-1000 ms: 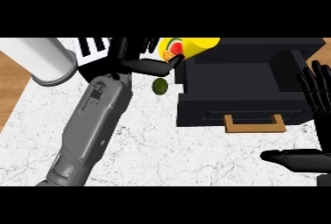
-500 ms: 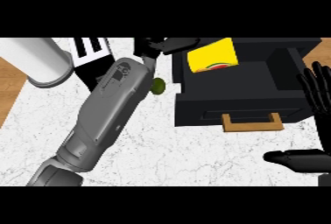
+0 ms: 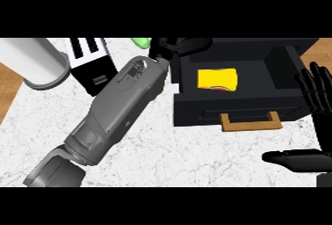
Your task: Pick up the cup, place it into the drawer and close the drawer
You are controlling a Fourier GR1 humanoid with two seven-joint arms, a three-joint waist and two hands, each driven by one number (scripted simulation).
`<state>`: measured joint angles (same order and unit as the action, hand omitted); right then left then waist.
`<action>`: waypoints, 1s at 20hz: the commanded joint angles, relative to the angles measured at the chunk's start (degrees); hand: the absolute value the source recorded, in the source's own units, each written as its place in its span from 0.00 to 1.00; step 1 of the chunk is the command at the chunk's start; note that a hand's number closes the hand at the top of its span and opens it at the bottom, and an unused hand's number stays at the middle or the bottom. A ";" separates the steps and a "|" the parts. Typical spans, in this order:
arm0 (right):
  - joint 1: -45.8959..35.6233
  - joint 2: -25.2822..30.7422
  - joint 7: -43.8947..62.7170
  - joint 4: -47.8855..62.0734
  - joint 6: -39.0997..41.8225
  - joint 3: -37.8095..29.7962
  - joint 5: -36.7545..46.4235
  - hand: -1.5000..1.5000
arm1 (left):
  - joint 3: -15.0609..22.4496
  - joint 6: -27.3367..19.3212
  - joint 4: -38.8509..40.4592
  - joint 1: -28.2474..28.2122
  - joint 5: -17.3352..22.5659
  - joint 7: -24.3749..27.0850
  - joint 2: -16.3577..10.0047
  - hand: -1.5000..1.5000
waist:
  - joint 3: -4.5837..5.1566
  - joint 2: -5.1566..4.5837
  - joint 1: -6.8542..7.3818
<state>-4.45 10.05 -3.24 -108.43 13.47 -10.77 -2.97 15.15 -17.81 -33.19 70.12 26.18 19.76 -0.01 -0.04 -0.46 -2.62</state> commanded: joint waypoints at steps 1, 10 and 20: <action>1.00 0.41 -1.90 0.98 1.53 -0.42 -0.79 0.00 | 6.26 -3.23 2.86 1.95 4.20 -0.34 0.01 1.00 | -0.03 -0.08 -0.75; -1.23 -0.95 1.51 -0.71 -0.58 1.92 1.01 0.00 | 15.64 -5.56 8.43 3.33 6.12 -3.10 0.01 0.00 | -0.02 -0.37 -1.57; -5.40 1.83 2.00 2.09 1.22 -1.11 -2.28 0.00 | 24.63 -10.43 8.35 2.39 7.62 -4.52 0.01 0.00 | -0.02 -0.63 -2.36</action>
<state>-8.36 11.02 -2.43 -106.58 14.63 -10.88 -4.31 37.73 -25.90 -24.44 72.13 32.89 15.36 0.00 -0.08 -1.12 -5.06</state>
